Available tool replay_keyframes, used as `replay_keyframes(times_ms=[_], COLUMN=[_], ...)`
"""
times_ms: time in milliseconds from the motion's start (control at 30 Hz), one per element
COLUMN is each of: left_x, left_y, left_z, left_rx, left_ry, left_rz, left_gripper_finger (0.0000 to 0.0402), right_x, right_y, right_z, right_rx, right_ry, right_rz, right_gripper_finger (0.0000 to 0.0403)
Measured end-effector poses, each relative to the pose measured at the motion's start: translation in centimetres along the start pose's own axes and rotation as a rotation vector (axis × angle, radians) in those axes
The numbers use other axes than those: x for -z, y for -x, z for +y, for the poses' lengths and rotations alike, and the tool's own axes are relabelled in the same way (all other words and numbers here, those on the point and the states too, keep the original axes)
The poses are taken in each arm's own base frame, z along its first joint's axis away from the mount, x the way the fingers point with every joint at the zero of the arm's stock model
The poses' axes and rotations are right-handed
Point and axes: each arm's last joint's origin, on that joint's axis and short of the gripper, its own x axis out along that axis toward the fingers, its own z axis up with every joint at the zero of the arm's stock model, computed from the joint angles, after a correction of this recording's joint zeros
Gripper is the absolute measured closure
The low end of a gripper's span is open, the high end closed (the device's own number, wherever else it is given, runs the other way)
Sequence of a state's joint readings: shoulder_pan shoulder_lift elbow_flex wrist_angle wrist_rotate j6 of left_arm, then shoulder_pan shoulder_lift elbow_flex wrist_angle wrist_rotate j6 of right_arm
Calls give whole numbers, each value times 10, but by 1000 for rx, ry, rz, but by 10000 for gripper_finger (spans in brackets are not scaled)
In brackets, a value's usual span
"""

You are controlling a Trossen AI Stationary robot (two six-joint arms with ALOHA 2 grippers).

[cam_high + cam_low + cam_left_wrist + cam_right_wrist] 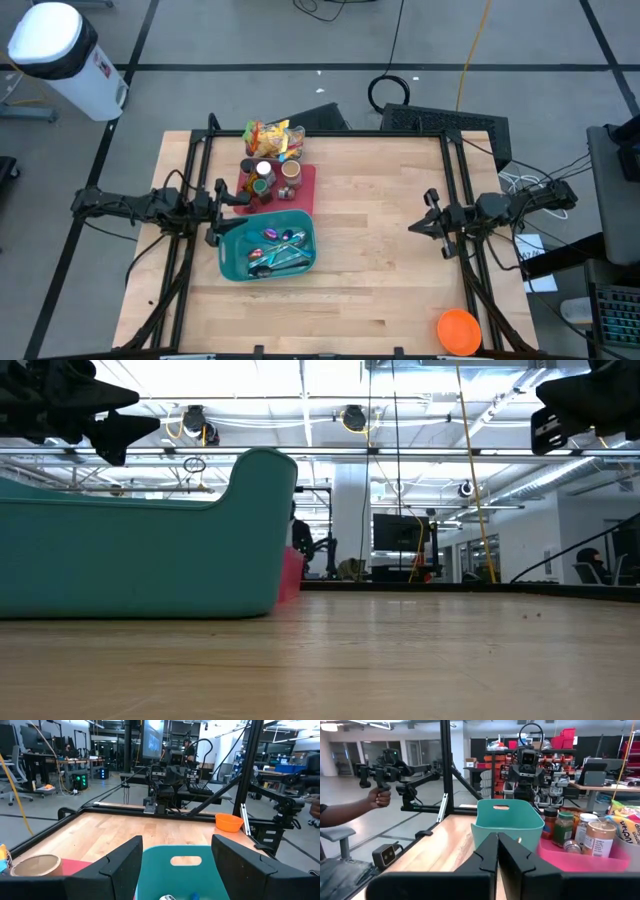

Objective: Pick & Place Food Item
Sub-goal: Return to Home Position

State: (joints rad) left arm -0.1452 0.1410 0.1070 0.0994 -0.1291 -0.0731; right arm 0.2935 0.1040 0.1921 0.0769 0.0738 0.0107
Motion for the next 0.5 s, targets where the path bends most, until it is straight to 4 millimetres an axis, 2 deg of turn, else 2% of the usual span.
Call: replay_keyframes(times_ms=[200, 500], left_x=[0, 1], left_y=[0, 0], left_z=[0, 0], left_rx=[0, 0], left_ry=[1, 9], left_rz=[1, 9], left_gripper_finger=[158, 158], right_x=[11, 10], right_y=[-1, 6], right_z=[0, -1], right_rx=[10, 28], right_ry=[3, -1], right_rz=[27, -21], right_gripper_finger=[399, 399])
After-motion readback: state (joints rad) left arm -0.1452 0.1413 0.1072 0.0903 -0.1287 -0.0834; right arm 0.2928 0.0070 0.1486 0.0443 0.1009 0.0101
